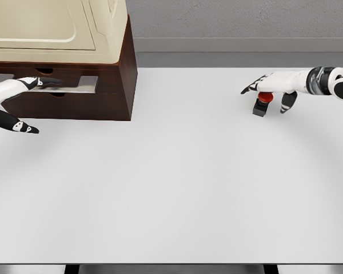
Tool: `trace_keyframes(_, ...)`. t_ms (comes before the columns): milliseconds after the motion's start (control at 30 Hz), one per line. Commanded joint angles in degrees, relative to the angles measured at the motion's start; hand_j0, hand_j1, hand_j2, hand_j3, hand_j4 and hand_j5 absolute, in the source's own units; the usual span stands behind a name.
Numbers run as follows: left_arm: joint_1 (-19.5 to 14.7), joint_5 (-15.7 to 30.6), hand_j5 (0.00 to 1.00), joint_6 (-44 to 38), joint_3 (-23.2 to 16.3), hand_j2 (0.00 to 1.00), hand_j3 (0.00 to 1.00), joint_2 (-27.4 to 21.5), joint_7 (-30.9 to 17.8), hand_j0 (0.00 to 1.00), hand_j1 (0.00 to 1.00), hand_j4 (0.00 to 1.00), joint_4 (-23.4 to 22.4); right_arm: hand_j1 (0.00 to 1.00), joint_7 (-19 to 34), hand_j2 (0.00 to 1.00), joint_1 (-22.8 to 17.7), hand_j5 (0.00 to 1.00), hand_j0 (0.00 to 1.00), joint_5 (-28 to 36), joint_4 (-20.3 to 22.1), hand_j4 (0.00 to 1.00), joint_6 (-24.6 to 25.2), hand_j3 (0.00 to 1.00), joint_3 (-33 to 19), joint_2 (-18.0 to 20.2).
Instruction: Open the cabinet drawer with left arm, and place a switch into the drawer with right arm
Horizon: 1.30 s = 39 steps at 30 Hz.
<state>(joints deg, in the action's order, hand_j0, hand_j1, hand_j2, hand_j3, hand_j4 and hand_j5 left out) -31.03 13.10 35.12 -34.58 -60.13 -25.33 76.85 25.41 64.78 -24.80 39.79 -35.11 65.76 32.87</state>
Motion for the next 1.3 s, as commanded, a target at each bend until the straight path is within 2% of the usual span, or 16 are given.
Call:
trace_keyframes(0, 0.0, 0.43, 1.0, -0.12, 0.04, 1.0, 1.0, 0.63, 0.02, 1.0, 1.0, 1.0, -0.47, 1.0, -0.01, 1.0, 0.0, 1.0, 1.0, 0.27, 0.02, 1.0, 0.11, 1.0, -0.19, -0.08)
trace_keyframes(67, -0.26, 0.17, 1.0, -0.12, -0.05, 1.0, 1.0, 1.68, -0.07, 1.0, 1.0, 1.0, -1.96, 1.0, -0.01, 1.0, 0.0, 1.0, 1.0, 0.19, 0.11, 1.0, 0.11, 1.0, -0.19, -0.08)
trace_keyframes(433, -0.62, 0.26, 1.0, -0.12, -0.84, 1.0, 1.0, 2.12, -0.33, 1.0, 1.0, 1.0, -2.93, 1.0, -0.01, 1.0, -0.18, 1.0, 1.0, 0.1, 1.87, 1.0, 0.11, 1.0, 0.07, -0.35)
trace_keyframes(500, -0.61, 0.35, 1.0, -0.12, -0.84, 1.0, 1.0, 2.04, -0.42, 1.0, 1.0, 1.0, -2.93, 0.9, 0.08, 0.9, -0.18, 0.9, 0.9, 0.1, 1.87, 0.9, 0.11, 0.9, 0.07, -0.26)
trace_keyframes(800, -0.26, 0.87, 1.0, -0.12, -0.93, 1.0, 1.0, 1.24, -1.47, 1.0, 1.0, 1.0, -2.05, 0.64, 0.17, 0.64, -0.18, 0.64, 0.64, -0.43, 2.04, 0.64, 0.11, 0.64, 0.16, -0.26)
trace_keyframes(1200, 0.44, 2.54, 1.0, -0.12, -1.02, 1.0, 1.0, -1.83, -1.65, 1.0, 1.0, 1.0, 0.85, 0.52, 0.87, 0.52, -0.44, 0.52, 0.52, -0.52, 3.36, 0.52, 0.11, 0.52, 0.16, -0.35)
trace_keyframes(1267, 0.44, 3.51, 1.0, -0.12, -2.16, 1.0, 1.0, -2.27, -1.65, 1.0, 1.0, 1.0, 1.29, 0.51, 0.87, 0.51, -0.44, 0.51, 0.51, -0.43, 3.71, 0.51, 0.11, 0.51, 0.16, -0.35)
